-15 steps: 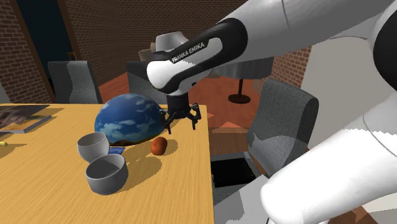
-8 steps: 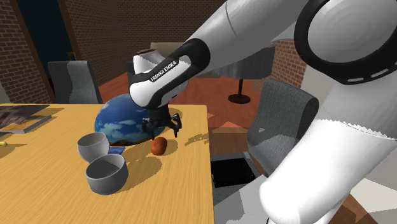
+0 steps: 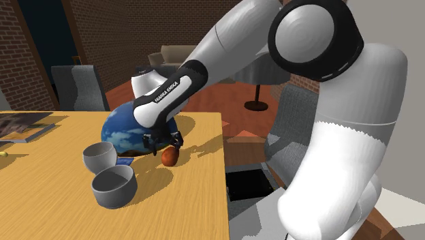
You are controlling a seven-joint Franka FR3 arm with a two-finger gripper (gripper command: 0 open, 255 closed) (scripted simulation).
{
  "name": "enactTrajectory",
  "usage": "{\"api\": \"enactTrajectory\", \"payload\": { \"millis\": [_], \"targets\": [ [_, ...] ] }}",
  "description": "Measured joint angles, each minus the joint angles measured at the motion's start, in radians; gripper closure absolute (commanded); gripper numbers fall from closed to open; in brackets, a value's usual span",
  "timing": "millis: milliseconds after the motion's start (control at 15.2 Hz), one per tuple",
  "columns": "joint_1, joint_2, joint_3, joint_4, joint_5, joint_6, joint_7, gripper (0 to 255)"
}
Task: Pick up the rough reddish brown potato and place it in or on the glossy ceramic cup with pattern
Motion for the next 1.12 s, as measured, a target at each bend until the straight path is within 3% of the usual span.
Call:
{"api": "enactTrajectory", "payload": {
  "millis": [660,726,1122],
  "targets": [
    [0.0,0.04,-0.009,-0.019,-0.035,0.053,0.024,0],
    [0.0,0.04,-0.009,-0.019,-0.035,0.053,0.024,255],
    [0.0,0.04,-0.008,-0.019,-0.035,0.053,0.024,255]
  ]
}}
